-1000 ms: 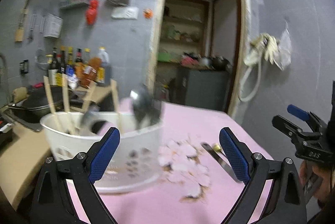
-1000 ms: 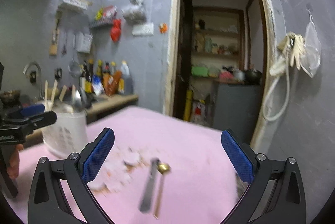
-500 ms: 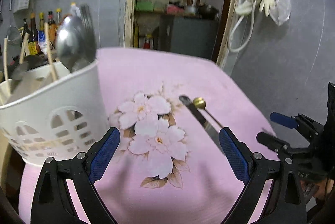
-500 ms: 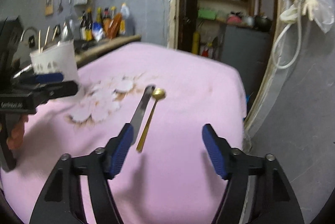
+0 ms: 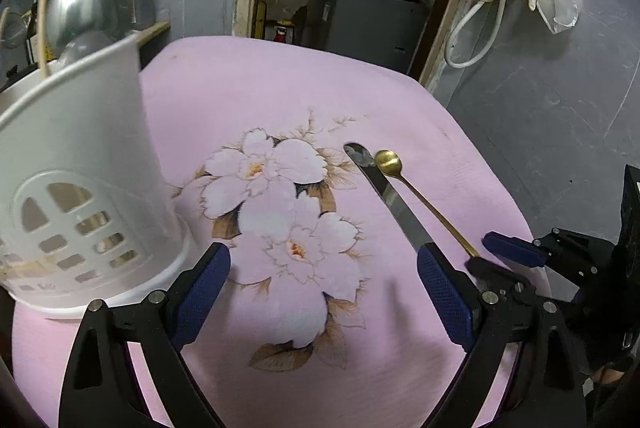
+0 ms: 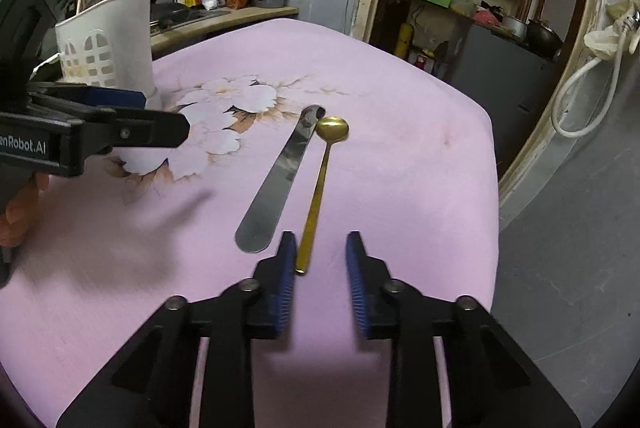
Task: Organize utensils
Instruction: 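Close the left tool on the metal knife while the right tool grasps the gold spoon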
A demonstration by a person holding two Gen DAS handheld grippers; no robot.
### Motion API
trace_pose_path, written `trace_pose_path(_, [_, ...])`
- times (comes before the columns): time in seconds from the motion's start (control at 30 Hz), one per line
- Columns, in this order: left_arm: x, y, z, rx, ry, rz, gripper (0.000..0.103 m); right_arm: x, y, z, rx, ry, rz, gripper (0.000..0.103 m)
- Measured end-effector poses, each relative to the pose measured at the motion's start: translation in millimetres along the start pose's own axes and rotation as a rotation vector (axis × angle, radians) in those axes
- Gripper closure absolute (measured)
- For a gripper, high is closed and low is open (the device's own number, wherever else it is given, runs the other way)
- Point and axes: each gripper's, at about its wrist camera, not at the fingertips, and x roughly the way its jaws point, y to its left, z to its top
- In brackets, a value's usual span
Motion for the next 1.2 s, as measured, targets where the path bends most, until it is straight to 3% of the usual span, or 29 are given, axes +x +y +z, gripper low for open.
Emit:
trace_pose_path(0.17, [13, -6, 4, 0.003, 0.055, -0.049, 0.037, 0, -8, 0, 0.018, -0.012, 0.02, 0.095])
trace_pose_path(0.27, [23, -11, 8, -0.005, 0.097, -0.084, 0.048, -1, -12, -1, 0.022, -0.026, -0.017, 0.098])
trace_pose_path(0.47, [42, -25, 20, -0.004, 0.136, -0.119, 0.05, 2, -38, -4, 0.099, -0.03, -0.018, 0.098])
trace_pose_path(0.7, [62, -41, 27, 0.046, 0.15, -0.047, 0.051, 2, -38, -7, 0.111, -0.042, -0.017, 0.098])
trace_pose_path(0.73, [63, -43, 27, 0.059, 0.151, -0.024, 0.054, 2, -39, -8, 0.117, -0.043, -0.014, 0.098])
trace_pose_path(0.8, [63, -45, 25, 0.079, 0.15, -0.007, 0.074, 0, -39, -9, 0.124, -0.045, -0.01, 0.098])
trace_pose_path(0.87, [62, -41, 24, 0.071, 0.154, -0.005, 0.085, -1, -39, -10, 0.13, -0.045, -0.007, 0.098])
trace_pose_path(0.97, [61, -31, 22, 0.039, 0.164, -0.021, 0.089, -4, -39, -12, 0.145, -0.042, 0.004, 0.098])
trace_pose_path(1.03, [57, -25, 21, 0.034, 0.164, -0.008, 0.103, -6, -39, -13, 0.151, -0.04, 0.009, 0.098])
trace_pose_path(1.2, [48, -7, 14, -0.009, 0.182, -0.052, 0.103, -10, -36, -15, 0.153, -0.034, 0.014, 0.098])
